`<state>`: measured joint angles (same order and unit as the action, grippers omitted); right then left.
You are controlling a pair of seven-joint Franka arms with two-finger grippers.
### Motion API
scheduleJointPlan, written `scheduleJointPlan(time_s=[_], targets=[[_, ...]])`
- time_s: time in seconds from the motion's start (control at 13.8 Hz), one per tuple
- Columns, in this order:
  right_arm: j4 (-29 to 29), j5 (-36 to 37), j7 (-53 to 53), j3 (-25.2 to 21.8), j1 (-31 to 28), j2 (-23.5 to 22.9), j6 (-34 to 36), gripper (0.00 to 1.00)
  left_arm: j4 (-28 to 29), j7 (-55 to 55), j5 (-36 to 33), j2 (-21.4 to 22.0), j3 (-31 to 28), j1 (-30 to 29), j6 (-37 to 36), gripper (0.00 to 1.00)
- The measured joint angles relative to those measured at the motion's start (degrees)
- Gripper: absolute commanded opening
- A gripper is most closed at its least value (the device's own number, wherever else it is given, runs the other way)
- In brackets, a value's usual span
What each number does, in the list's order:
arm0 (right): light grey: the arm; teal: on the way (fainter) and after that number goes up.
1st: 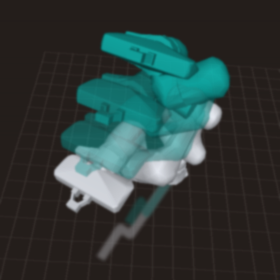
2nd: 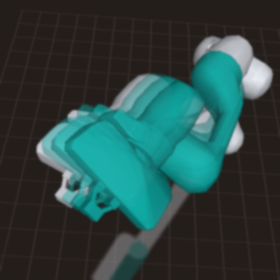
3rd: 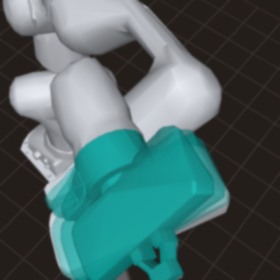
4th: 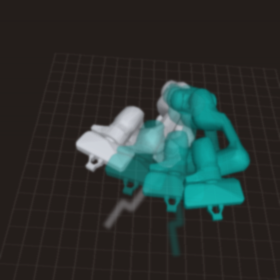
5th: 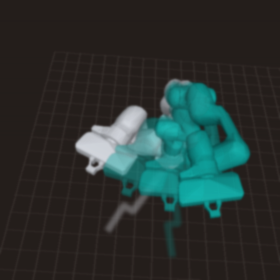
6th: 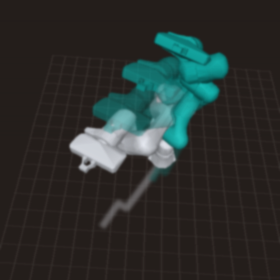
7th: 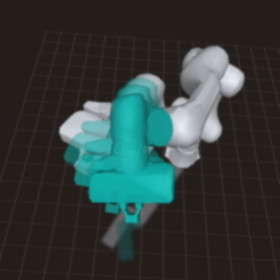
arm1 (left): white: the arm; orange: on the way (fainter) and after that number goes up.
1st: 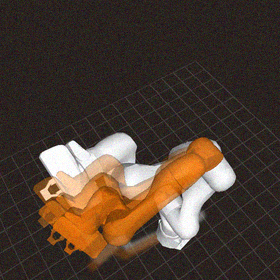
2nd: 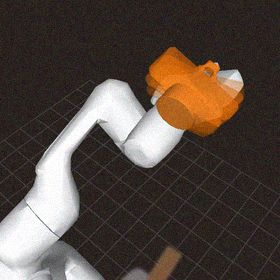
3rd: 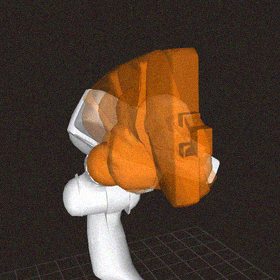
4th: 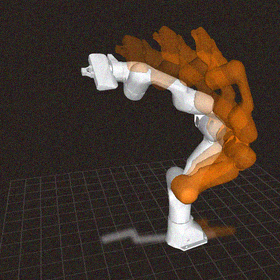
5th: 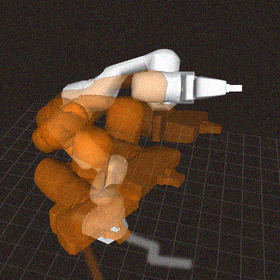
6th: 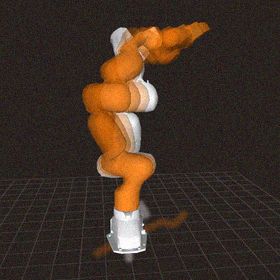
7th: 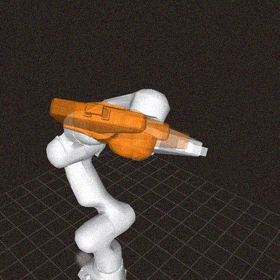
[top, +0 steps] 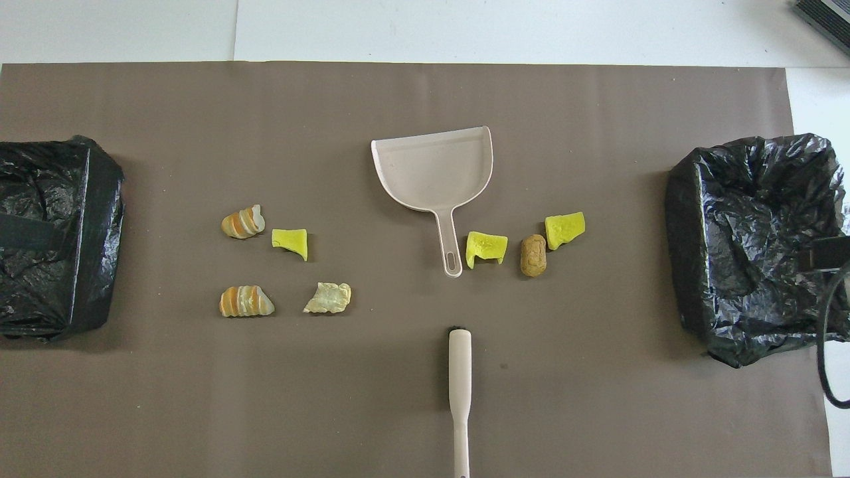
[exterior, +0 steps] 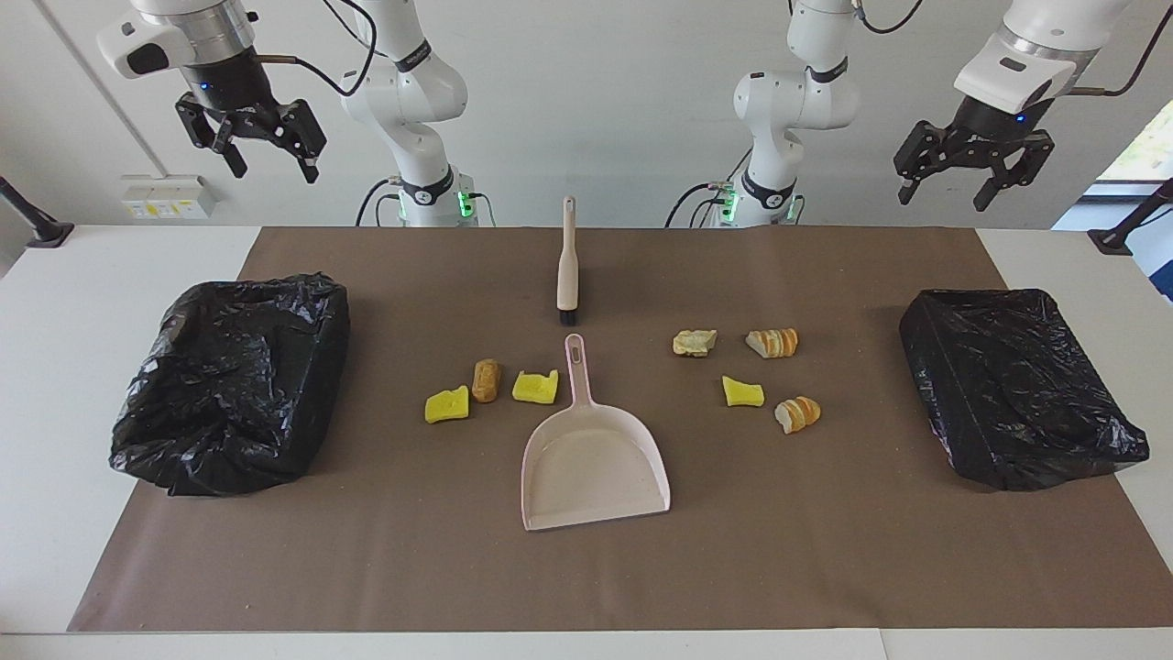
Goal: Sweep and dump trash in bin
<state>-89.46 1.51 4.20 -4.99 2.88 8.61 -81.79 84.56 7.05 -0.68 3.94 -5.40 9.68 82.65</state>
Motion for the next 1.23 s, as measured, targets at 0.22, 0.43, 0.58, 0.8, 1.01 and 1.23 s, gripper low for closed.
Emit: scheduleJointPlan(time_s=[0.22, 0.43, 0.58, 0.8, 1.01, 1.23], targets=[[0.41, 0.00, 0.00, 0.16, 0.01, 0.20, 0.00, 1.00, 0.00, 0.00, 0.00, 0.01, 0.05, -0.21, 0.00, 1.00], [0.49, 0.00, -0.01, 0.16, 0.01, 0.67, 0.00, 1.00, 0.00, 0.00, 0.00, 0.00, 0.16, -0.21, -0.02, 1.00], [0.32, -0.02, -0.04, 0.30, 0.10, 0.56, 0.00, 1.00, 0.00, 0.00, 0.00, 0.01, 0.19, -0.21, -0.02, 1.00], [-0.53, -0.55, -0.07, 0.90, 1.00, -1.58, -3.69, 1.00, 0.00, 0.00, 0.00, 0.00, 0.16, -0.27, -0.02, 1.00], [-1.03, -0.90, -0.23, 1.63, 3.48, -6.59, -10.44, 1.00, 0.00, 0.00, 0.00, 0.00, 0.03, -0.77, -0.03, 1.00], [-1.12, -0.90, -0.44, 1.74, 6.49, -11.98, -16.12, 1.00, 0.00, 0.00, 0.00, 0.01, 0.04, -1.84, -0.08, 1.00]])
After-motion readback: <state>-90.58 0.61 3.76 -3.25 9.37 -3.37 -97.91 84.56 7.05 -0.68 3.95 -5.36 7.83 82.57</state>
